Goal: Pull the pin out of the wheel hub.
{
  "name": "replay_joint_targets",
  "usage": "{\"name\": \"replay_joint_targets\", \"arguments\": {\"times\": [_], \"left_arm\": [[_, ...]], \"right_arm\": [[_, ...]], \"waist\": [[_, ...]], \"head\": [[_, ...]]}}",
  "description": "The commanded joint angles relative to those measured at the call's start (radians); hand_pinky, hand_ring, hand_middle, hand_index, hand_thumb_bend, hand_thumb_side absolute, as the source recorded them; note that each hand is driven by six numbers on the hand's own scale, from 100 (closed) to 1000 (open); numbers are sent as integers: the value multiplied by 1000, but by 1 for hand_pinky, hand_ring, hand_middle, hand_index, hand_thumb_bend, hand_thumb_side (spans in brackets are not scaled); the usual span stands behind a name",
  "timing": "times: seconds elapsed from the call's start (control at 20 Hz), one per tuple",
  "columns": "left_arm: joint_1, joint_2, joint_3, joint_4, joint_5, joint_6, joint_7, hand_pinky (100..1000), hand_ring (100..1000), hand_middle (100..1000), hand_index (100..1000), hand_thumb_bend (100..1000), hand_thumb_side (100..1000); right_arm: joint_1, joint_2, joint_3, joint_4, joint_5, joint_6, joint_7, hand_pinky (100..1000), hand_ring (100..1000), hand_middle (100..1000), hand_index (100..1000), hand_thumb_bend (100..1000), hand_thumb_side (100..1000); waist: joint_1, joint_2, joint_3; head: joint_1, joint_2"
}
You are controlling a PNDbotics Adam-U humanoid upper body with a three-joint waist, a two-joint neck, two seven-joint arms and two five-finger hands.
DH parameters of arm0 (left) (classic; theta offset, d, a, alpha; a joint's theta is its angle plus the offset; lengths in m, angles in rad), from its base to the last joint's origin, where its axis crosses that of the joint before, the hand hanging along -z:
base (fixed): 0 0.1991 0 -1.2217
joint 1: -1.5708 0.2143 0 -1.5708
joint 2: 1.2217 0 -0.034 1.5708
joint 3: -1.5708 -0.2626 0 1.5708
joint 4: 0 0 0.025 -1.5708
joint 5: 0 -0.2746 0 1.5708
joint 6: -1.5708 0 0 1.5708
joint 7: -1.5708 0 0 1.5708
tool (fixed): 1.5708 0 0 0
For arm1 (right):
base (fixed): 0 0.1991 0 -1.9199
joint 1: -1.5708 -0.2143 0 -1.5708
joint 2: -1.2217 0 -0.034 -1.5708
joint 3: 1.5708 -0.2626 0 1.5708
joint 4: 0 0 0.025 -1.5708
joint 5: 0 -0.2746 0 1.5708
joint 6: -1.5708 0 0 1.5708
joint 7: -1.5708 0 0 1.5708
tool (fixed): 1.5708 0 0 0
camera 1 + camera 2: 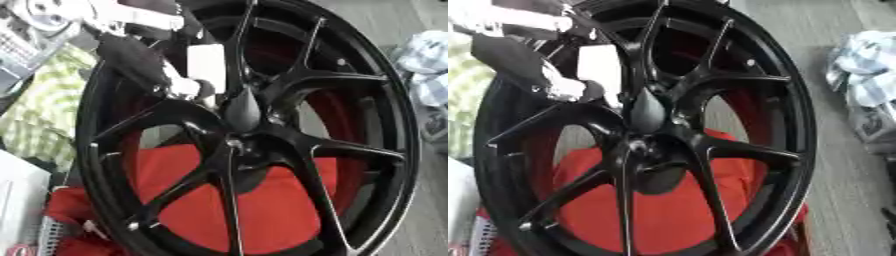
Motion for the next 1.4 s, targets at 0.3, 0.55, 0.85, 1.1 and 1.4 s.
{"name": "replay_joint_targets", "arguments": {"times": [0.3,0.55,0.85,1.1,1.4], "left_arm": [[-18,9,40,-18,7,47,15,652,606,511,688,100,346],[-15,27,67,-66,69,103,74,597,550,426,593,100,244],[-5,87,144,-133,186,182,151,555,502,338,505,100,244],[96,230,305,-196,327,209,265,531,490,321,500,100,251],[466,425,586,-181,515,201,513,523,493,331,521,100,258]], "right_arm": [[5,2,1,-10,5,2,-3,958,808,793,739,100,924],[12,-1,1,-7,0,5,-4,958,808,793,740,100,930],[24,-9,-1,-6,-10,5,-5,960,809,794,741,100,917],[40,-13,-9,-33,-14,-6,-5,962,809,796,741,100,855],[45,-11,-19,-60,-14,-11,-11,963,810,798,742,100,823]], "waist": [[-4,-20,-2],[-5,-33,1],[-9,-54,11],[-14,-67,35],[-23,-73,63]], "head": [[2,-11],[2,-6],[-1,1],[-24,16],[-59,27]]}}
